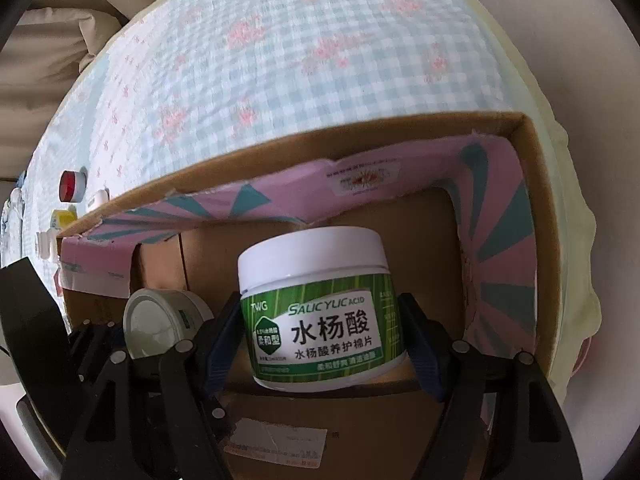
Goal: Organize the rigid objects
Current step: 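Lower both items into the box and open both grippers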
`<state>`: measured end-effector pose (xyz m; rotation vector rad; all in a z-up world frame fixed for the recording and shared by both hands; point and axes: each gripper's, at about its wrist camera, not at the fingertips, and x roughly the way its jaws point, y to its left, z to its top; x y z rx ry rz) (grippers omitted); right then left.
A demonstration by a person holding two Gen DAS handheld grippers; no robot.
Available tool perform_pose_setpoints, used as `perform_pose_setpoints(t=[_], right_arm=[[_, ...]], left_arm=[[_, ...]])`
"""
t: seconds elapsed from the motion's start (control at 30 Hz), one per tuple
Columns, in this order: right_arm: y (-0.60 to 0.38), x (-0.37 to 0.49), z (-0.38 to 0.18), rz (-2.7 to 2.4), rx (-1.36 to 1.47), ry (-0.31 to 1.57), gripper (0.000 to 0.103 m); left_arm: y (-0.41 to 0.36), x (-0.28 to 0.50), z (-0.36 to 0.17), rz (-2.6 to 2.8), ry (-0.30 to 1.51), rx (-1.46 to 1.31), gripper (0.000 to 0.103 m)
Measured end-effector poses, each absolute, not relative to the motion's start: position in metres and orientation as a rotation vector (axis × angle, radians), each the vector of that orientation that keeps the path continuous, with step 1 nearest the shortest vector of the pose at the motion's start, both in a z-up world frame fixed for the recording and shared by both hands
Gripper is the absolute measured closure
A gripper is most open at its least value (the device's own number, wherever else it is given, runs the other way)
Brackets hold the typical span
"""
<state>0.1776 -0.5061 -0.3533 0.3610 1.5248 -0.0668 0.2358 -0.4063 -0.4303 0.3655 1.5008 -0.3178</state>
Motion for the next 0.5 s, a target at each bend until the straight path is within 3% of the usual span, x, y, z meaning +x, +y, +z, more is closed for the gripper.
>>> perform_pose_setpoints(t=[0.03,0.07,0.13,0.5], right_arm=[[-0.506,0.177,-0.352,-0.067,0.359,1.519,0.031],[-0.506,0.178,-0.350,-0.069,0.360,1.525,0.028],[-0.504,0.180,-0.345,-0.036,0.377,1.524,0.000],[-0.510,0.165,-0.320,-0.062,0.380,1.454,0.000]], left_arm=[[-0.406,0.235,-0.426,-0.323,1.490,0.362,0.007],[-0.405,0.234,-0.418,-0.326,1.466,0.353,0.000],[-0.404,0.233,-0.409,-0.329,1.438,0.352,0.000],[-0.412,0.218,-0.395,-0.327,1.402,0.353,0.000]])
